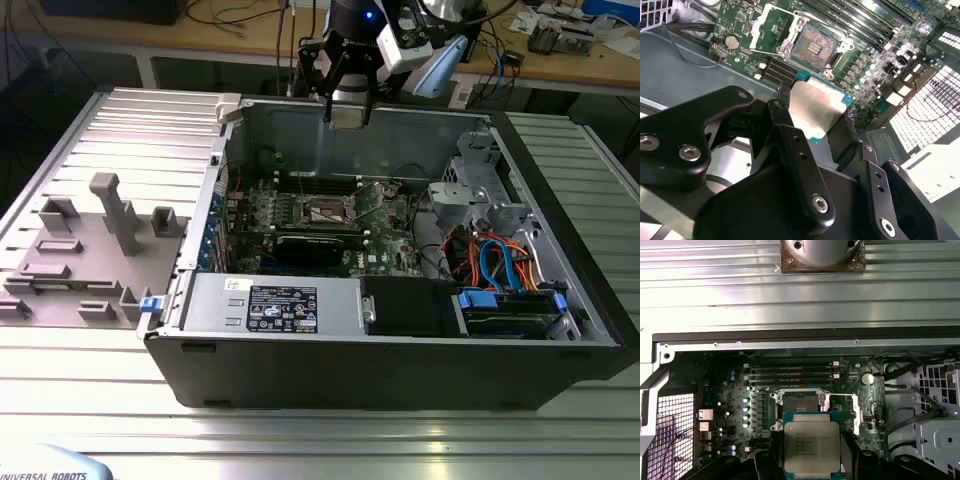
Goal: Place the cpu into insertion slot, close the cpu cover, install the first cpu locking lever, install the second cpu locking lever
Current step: 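Place the cpu into insertion slot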
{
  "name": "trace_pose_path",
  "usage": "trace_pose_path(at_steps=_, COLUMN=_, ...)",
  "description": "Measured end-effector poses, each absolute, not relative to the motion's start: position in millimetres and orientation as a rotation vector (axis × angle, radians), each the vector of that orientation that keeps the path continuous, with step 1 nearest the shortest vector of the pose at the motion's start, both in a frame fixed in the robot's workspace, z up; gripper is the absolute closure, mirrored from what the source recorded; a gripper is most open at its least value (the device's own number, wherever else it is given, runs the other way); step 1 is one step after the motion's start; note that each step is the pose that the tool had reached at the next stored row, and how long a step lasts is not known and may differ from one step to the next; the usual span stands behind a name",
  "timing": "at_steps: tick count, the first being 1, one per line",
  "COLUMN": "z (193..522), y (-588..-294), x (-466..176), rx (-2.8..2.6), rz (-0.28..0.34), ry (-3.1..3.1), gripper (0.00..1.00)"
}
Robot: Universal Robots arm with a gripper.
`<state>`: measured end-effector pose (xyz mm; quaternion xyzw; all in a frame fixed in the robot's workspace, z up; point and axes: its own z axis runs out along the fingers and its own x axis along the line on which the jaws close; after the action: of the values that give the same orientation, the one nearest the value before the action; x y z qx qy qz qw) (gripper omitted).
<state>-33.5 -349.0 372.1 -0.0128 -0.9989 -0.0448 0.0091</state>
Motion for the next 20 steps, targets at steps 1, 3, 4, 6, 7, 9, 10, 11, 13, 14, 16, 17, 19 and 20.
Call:
trace_pose_path(at_steps=1, z=372.1, y=-349.0, x=-33.5, rx=-0.04, rz=-0.14, ry=-3.12, gripper=0.46)
trace_pose_path(at_steps=3, z=372.1, y=-349.0, x=-33.5, rx=-0.045, rz=-0.14, ry=-3.12, gripper=0.46)
trace_pose_path(at_steps=4, z=371.9, y=-349.0, x=-33.5, rx=-0.091, rz=-0.141, ry=-3.12, gripper=0.46)
trace_pose_path(at_steps=6, z=371.8, y=-349.0, x=-33.5, rx=-0.141, rz=-0.141, ry=-3.12, gripper=0.46)
trace_pose_path(at_steps=7, z=371.7, y=-349.0, x=-33.5, rx=-0.168, rz=-0.141, ry=-3.119, gripper=0.46)
trace_pose_path(at_steps=9, z=371.7, y=-349.0, x=-33.5, rx=-0.183, rz=-0.141, ry=-3.119, gripper=0.46)
trace_pose_path(at_steps=10, z=371.7, y=-349.0, x=-33.5, rx=-0.183, rz=-0.141, ry=-3.119, gripper=0.46)
trace_pose_path(at_steps=11, z=371.7, y=-349.0, x=-33.5, rx=-0.183, rz=-0.141, ry=-3.119, gripper=0.46)
trace_pose_path(at_steps=13, z=371.7, y=-349.0, x=-33.5, rx=-0.183, rz=-0.141, ry=-3.119, gripper=0.46)
trace_pose_path(at_steps=14, z=371.7, y=-349.0, x=-33.5, rx=-0.183, rz=-0.141, ry=-3.119, gripper=0.46)
trace_pose_path(at_steps=16, z=371.7, y=-349.0, x=-33.5, rx=-0.183, rz=-0.141, ry=-3.119, gripper=0.46)
trace_pose_path(at_steps=17, z=371.7, y=-349.0, x=-33.5, rx=-0.183, rz=-0.141, ry=-3.119, gripper=0.46)
trace_pose_path(at_steps=19, z=371.7, y=-349.0, x=-33.5, rx=-0.186, rz=-0.141, ry=-3.119, gripper=0.46)
trace_pose_path(at_steps=20, z=371.7, y=-349.0, x=-33.5, rx=-0.188, rz=-0.141, ry=-3.119, gripper=0.46)
